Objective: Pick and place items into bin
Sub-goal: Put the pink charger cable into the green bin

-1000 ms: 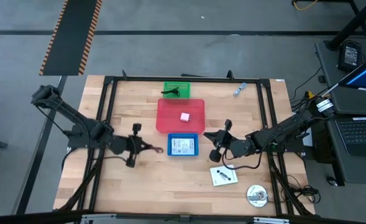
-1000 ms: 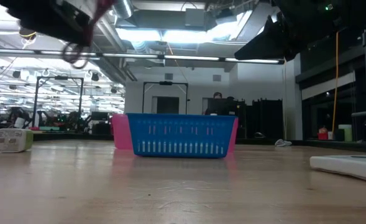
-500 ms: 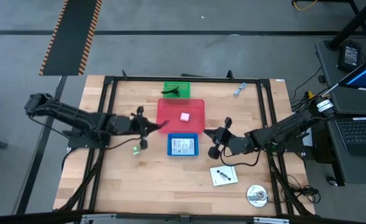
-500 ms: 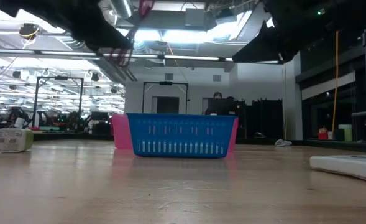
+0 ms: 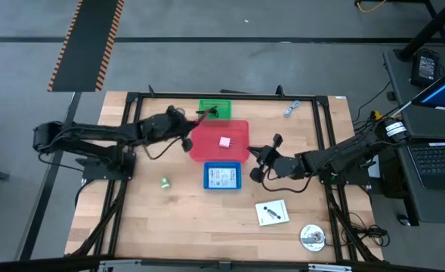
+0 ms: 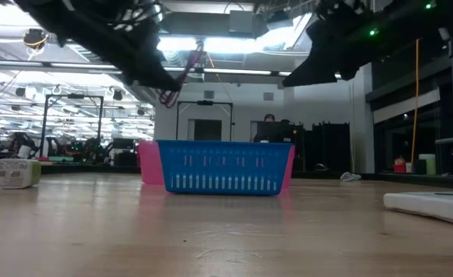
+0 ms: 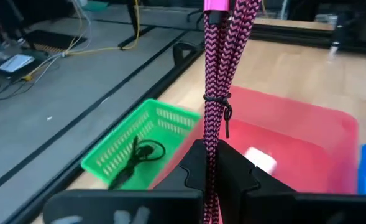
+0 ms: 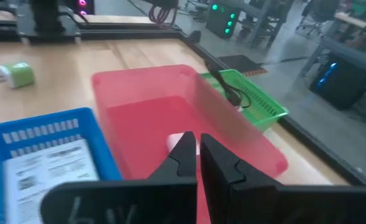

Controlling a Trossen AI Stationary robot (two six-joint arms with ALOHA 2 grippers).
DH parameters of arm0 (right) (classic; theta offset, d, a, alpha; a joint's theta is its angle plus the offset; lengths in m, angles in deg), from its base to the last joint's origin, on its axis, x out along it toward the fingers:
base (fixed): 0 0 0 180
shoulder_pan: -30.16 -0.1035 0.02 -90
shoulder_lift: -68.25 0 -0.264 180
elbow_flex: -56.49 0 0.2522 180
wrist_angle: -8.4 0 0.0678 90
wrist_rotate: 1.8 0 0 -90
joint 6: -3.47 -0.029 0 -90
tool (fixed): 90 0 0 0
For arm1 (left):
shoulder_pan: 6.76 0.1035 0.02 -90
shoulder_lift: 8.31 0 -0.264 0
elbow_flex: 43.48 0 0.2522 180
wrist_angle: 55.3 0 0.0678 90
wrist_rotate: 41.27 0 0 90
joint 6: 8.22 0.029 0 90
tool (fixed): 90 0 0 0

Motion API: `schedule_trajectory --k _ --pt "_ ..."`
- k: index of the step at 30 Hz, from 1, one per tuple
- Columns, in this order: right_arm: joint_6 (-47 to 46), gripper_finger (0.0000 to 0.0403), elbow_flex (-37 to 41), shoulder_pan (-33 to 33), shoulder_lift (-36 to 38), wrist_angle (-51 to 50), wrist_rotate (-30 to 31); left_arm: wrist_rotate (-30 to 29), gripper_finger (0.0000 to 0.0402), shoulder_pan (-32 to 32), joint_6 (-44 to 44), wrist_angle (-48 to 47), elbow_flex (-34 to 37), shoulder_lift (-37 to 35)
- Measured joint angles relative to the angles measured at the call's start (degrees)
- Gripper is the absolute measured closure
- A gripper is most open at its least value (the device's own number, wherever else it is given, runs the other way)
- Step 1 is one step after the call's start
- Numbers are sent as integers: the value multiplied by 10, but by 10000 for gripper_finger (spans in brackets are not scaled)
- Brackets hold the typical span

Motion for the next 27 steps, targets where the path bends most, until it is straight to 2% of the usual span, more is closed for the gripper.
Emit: schedule_trajectory --k 9,22,27 --pt "46 398 0 38 0 0 0 2 395 61 40 -187 -176 126" --pt "94 398 0 74 0 -1 -1 -81 395 98 132 -473 -434 317" --pt "94 398 0 84 0 -18 -1 -101 395 109 176 -518 -496 390"
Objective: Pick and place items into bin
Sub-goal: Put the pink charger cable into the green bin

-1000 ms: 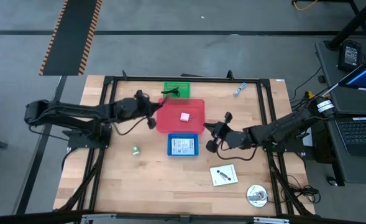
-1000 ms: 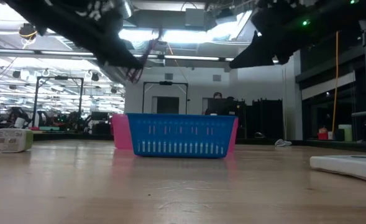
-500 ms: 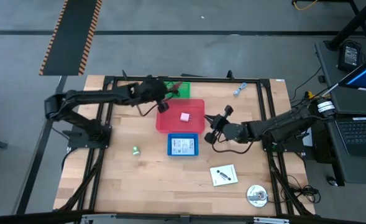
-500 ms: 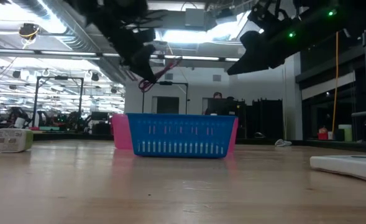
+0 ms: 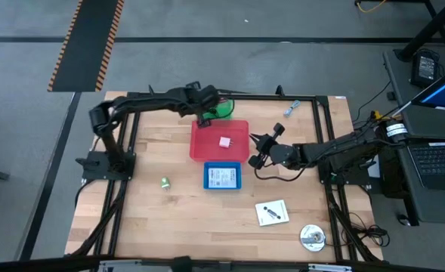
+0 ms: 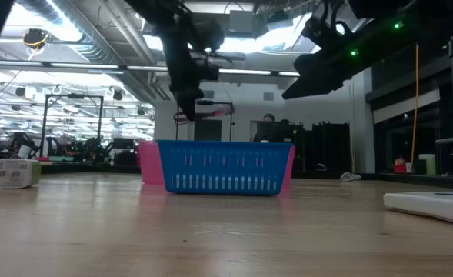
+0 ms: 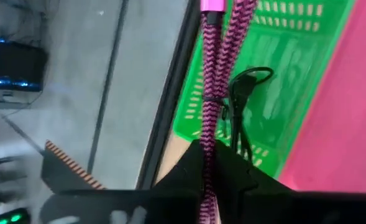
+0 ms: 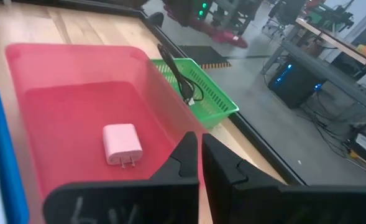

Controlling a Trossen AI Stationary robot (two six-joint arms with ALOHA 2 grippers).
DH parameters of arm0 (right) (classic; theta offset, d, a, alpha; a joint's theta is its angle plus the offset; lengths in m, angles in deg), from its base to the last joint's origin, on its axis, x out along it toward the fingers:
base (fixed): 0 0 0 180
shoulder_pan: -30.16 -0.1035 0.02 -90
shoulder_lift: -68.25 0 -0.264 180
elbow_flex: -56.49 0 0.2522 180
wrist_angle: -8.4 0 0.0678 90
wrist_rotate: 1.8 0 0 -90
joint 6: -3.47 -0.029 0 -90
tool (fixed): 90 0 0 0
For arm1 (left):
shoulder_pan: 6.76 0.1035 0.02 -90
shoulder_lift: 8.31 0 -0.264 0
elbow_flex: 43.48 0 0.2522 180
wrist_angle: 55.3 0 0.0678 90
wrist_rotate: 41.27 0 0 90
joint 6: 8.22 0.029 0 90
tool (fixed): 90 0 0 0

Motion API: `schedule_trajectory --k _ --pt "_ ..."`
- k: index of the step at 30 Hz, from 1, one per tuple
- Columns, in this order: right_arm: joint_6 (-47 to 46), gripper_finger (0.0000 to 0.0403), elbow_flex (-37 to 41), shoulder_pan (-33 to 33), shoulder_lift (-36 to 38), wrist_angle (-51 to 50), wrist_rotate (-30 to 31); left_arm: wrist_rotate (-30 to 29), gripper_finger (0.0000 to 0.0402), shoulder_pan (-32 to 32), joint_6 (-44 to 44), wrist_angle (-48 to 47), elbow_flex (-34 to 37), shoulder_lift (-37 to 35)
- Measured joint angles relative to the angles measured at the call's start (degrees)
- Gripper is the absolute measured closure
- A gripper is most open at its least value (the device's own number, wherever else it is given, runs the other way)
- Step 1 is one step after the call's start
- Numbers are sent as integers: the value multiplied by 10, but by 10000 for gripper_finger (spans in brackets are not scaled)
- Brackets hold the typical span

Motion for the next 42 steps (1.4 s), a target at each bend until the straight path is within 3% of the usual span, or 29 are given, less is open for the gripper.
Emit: schedule_trajectory --k 4,12,24,35,42 --pt "-1 398 0 6 0 -13 0 -14 395 4 61 -13 -29 46" --pt "-2 398 0 7 0 -16 0 -116 395 4 240 -4 -36 85" --pt "-5 398 0 7 0 -44 0 -69 395 5 334 72 -36 91" --pt "-6 398 0 7 0 -43 0 -22 395 24 324 53 -36 101" --pt "-4 398 0 7 0 -43 0 -41 395 27 331 49 -36 132"
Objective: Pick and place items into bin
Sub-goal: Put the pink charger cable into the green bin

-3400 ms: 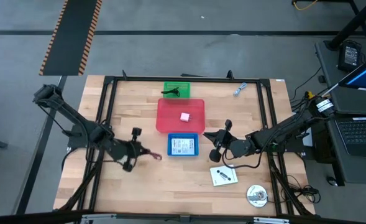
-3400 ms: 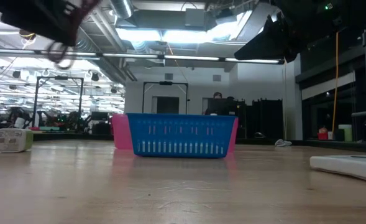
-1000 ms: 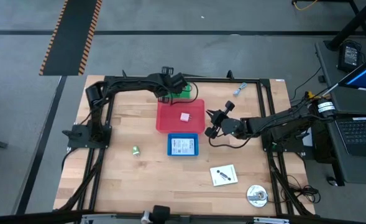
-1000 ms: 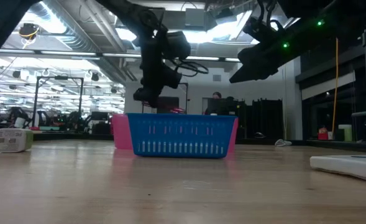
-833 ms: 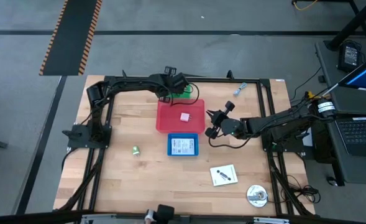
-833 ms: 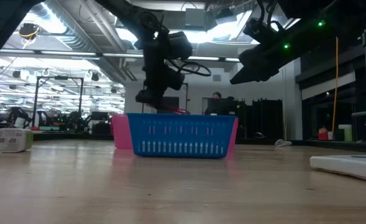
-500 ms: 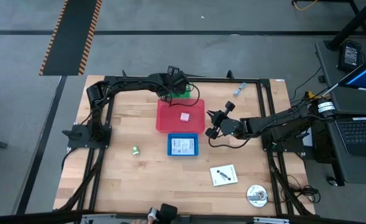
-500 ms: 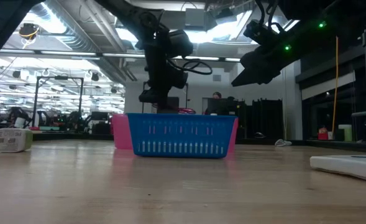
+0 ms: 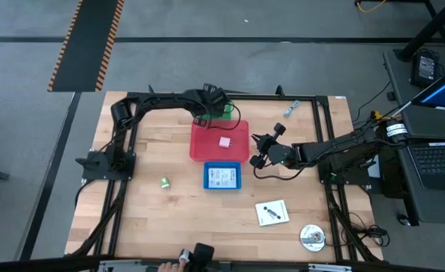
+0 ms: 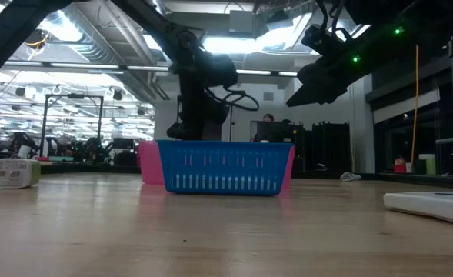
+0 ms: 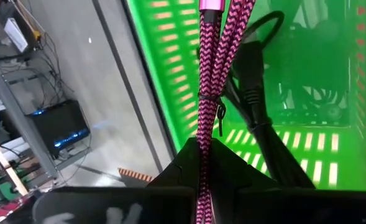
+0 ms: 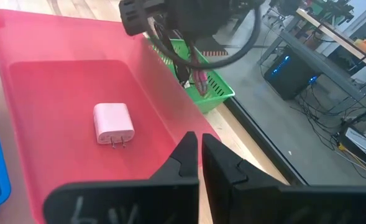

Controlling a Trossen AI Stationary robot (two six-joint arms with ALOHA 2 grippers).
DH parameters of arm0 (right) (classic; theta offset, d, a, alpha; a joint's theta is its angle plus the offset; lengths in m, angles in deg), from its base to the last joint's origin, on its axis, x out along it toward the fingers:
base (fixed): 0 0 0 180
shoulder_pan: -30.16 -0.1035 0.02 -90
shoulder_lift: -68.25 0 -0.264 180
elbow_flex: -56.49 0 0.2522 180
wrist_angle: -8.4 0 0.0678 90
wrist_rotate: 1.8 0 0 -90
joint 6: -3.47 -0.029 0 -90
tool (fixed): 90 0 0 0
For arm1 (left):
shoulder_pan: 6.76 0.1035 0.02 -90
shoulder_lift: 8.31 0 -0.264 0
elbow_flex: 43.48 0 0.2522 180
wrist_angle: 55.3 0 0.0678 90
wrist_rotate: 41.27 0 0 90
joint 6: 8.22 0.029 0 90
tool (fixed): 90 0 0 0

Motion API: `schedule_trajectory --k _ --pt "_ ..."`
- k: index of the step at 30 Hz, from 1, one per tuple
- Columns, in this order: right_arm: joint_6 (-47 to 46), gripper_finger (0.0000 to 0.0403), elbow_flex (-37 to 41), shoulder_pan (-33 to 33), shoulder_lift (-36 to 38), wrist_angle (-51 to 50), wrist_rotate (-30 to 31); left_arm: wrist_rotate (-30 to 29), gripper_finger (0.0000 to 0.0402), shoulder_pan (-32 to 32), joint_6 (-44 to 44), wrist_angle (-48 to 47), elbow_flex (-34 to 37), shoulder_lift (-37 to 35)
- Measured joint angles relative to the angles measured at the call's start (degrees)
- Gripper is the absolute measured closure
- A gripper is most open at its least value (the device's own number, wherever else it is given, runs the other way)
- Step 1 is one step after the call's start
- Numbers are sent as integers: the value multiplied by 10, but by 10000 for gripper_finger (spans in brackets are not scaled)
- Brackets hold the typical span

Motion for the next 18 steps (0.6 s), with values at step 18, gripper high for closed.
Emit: schedule_trajectory --k 18 --pt "2 398 0 0 0 0 0 -2 353 -6 59 -1 0 4"
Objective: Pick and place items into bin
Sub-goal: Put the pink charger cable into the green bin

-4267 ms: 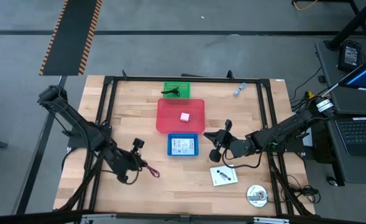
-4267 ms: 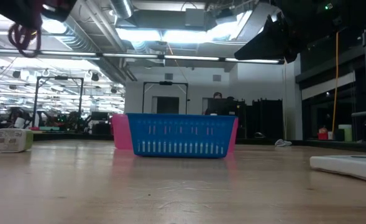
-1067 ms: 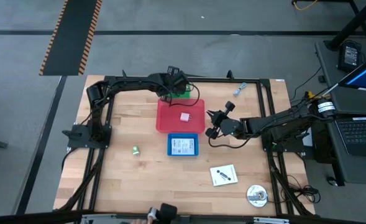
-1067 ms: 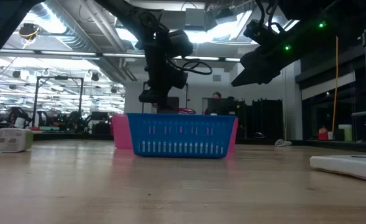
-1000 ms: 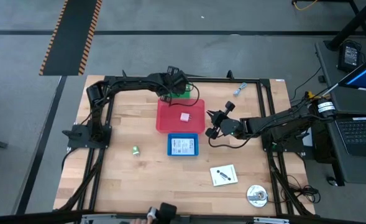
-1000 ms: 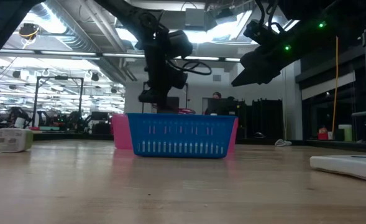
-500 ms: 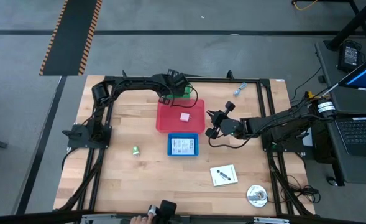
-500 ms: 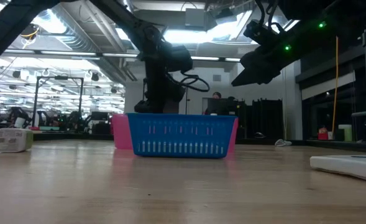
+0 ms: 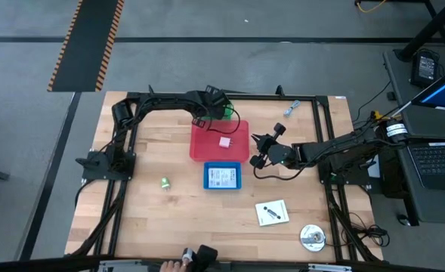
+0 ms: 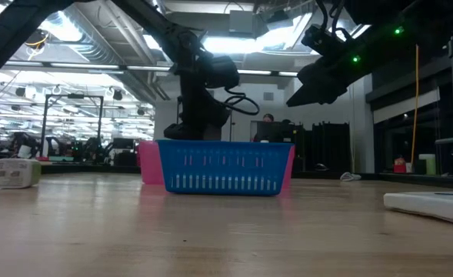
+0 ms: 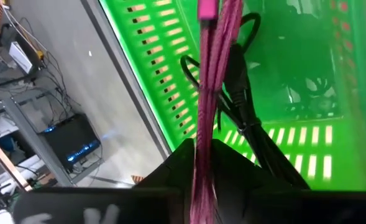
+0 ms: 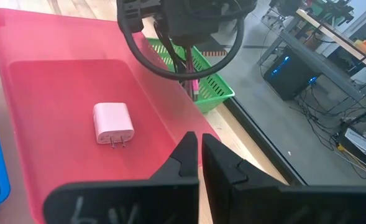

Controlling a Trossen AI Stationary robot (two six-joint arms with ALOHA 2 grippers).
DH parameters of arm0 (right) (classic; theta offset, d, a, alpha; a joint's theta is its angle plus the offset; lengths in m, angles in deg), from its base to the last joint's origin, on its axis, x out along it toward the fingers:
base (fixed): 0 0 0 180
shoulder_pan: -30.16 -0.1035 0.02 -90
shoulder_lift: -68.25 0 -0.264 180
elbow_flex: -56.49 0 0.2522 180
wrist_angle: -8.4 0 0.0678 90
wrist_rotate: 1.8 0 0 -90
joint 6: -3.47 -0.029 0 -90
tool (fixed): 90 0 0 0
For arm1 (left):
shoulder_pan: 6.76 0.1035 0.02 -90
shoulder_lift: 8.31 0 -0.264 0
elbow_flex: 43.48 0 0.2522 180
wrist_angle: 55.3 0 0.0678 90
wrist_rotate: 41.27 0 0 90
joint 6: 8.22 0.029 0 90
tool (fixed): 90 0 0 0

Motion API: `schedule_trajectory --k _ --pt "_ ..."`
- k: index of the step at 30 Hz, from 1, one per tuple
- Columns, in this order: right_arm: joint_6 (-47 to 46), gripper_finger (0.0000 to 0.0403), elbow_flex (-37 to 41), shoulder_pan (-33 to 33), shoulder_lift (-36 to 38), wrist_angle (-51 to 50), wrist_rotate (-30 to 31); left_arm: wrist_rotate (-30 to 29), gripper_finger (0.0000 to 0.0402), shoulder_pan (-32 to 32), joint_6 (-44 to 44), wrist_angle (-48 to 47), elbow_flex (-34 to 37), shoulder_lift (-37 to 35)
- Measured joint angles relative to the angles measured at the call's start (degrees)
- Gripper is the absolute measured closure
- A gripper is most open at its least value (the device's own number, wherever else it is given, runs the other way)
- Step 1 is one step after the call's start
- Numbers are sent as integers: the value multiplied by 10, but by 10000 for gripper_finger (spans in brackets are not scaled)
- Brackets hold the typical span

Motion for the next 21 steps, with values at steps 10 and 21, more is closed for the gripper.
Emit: schedule_trajectory --k 10,21 --pt "0 398 0 0 0 0 0 0 310 -4 -21 28 0 0" --pt "0 398 0 0 0 -10 0 -72 304 -3 -45 24 -15 -3"
